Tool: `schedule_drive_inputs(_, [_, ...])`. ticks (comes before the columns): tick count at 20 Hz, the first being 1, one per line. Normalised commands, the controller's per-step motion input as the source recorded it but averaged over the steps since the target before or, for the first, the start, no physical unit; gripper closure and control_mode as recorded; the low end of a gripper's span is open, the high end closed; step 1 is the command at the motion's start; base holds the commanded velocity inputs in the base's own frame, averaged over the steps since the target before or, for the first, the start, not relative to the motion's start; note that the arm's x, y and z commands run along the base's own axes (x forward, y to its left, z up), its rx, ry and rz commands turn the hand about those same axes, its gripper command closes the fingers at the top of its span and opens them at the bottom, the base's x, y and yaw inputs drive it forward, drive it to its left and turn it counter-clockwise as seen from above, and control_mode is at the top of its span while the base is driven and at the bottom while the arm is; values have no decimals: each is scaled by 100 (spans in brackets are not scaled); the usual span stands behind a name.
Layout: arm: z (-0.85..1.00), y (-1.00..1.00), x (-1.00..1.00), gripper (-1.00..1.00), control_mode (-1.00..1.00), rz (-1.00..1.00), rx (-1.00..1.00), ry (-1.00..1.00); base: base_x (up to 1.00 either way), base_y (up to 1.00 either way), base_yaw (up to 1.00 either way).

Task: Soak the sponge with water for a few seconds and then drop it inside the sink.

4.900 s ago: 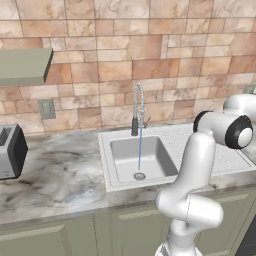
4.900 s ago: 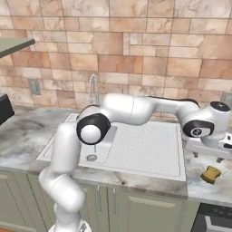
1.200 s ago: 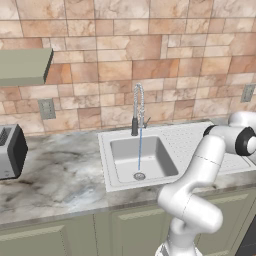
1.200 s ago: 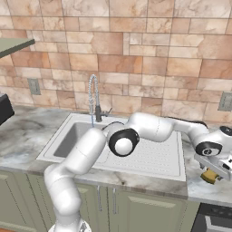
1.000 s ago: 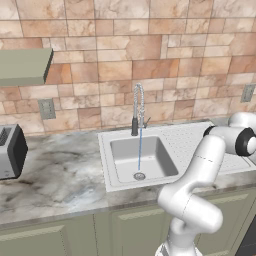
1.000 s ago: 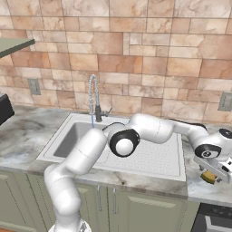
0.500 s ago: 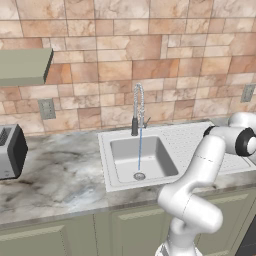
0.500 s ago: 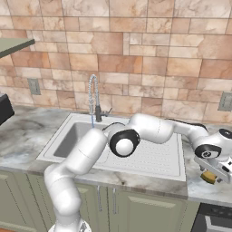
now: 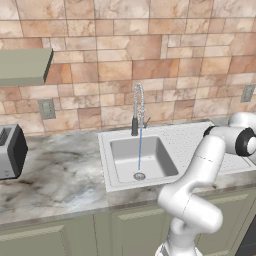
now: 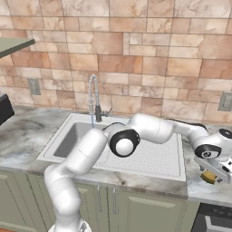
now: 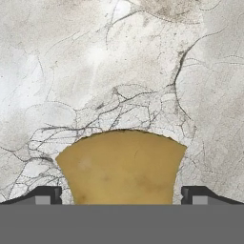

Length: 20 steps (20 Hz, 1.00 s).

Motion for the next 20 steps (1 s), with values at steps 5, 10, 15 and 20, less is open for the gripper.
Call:
schedule_drive_inputs(5, [0, 0, 0, -100, -100, 0, 0, 0, 0, 0, 0])
schedule_drive_inputs(10, [0, 0, 0, -100, -100, 0, 0, 0, 0, 0, 0])
schedule_drive_inputs(15, [0, 0, 0, -100, -100, 0, 0, 0, 0, 0, 0])
schedule_drive_inputs(20, [-1, 0, 0, -100, -100, 0, 1, 2, 0, 0, 0])
